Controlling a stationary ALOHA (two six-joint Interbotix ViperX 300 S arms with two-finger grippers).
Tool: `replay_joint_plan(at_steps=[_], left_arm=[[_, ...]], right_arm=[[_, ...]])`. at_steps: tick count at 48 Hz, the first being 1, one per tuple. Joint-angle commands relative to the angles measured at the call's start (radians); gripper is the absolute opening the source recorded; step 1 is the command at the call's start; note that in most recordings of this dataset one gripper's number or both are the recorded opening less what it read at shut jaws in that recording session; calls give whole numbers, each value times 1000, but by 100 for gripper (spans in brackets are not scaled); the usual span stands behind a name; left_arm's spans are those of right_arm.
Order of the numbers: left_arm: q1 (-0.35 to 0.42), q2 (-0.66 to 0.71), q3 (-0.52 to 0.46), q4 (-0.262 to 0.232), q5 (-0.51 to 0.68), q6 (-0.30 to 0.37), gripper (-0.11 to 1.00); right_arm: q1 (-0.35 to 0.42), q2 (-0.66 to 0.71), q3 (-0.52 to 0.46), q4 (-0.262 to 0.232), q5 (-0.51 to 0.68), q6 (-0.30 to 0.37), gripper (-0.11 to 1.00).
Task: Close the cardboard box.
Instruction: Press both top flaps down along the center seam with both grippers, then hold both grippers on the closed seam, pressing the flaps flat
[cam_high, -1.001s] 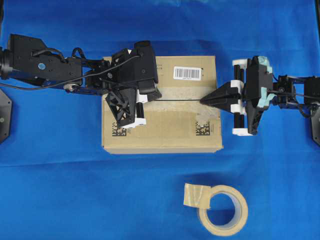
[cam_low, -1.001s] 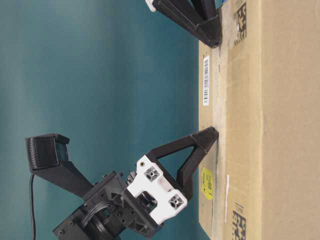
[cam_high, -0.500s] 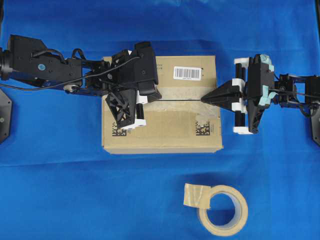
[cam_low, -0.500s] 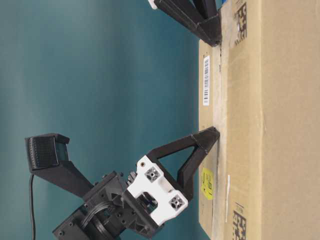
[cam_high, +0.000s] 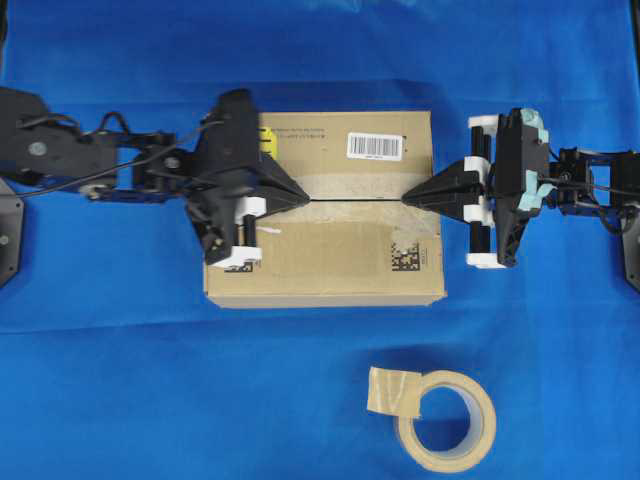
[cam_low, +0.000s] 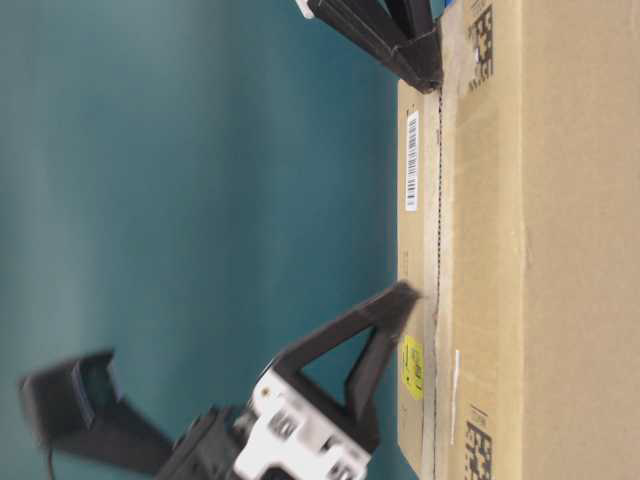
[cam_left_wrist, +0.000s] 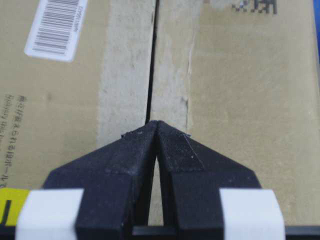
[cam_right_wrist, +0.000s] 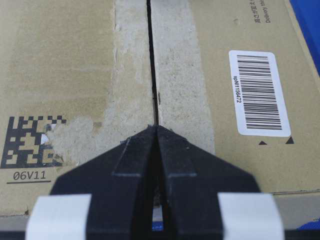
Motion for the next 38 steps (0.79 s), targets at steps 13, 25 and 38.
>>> replay_joint_plan(at_steps=[13, 25, 38], left_arm=[[-2, -150, 236, -2, -371, 11, 0], [-8, -150, 348, -5, -512, -3, 0], [-11, -137, 405, -6, -584, -6, 0]], right_arm=[[-12, -2, -5, 3, -18, 2, 0], [-12, -2, -5, 3, -18, 2, 0], [-12, -2, -5, 3, -23, 2, 0]])
